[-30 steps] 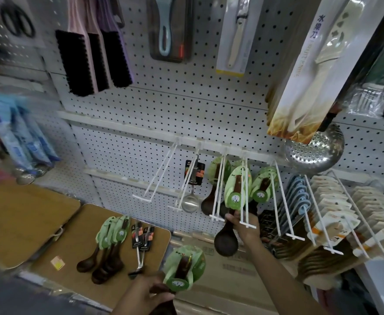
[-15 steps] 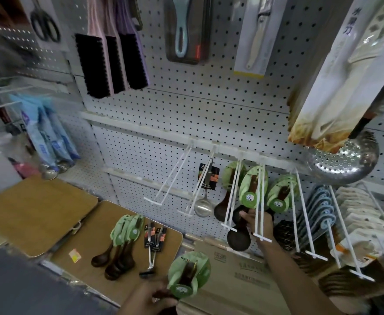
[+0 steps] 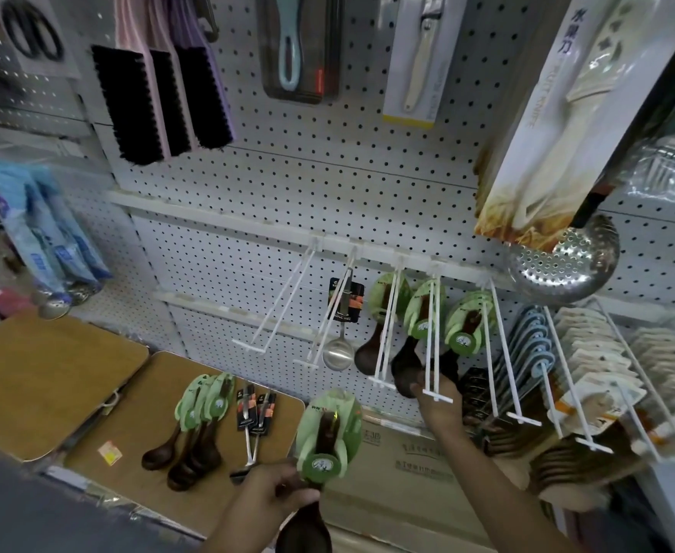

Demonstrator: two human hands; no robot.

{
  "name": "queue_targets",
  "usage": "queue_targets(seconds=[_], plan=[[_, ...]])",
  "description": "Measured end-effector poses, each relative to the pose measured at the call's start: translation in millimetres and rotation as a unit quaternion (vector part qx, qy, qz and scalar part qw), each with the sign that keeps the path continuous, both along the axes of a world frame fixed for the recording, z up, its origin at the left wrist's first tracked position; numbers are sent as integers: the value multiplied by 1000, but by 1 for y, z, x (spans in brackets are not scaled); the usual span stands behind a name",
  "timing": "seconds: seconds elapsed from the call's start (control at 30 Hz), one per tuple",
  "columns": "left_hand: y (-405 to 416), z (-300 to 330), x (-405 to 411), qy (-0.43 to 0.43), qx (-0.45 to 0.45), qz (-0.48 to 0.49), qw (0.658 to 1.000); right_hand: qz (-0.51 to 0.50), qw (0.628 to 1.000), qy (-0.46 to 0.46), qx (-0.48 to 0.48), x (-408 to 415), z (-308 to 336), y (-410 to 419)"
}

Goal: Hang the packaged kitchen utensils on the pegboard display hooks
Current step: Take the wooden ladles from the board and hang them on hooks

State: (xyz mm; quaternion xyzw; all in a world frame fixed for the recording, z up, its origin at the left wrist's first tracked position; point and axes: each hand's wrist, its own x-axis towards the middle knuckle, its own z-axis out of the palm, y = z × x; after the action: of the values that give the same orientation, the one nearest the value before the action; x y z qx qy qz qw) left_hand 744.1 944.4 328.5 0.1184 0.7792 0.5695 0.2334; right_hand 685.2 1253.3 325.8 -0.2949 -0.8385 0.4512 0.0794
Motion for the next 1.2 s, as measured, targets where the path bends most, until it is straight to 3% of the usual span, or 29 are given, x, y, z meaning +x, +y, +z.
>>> queue_targets(seconds=[0.23,0.43,0.83,1.2], plan=[[19,6,-6,-20,25,23,999,162,977,64,-120,66,19,-51],[42,11,-4,-1,52,10,999,197,954,106,-199,106,34,-85],[50,-6,7,-39,113,-33,992,72,971,86,-213,137,14,-95],[37,-13,22,-70,60,-77,993,69,964,62,-250,154,-7,-109]])
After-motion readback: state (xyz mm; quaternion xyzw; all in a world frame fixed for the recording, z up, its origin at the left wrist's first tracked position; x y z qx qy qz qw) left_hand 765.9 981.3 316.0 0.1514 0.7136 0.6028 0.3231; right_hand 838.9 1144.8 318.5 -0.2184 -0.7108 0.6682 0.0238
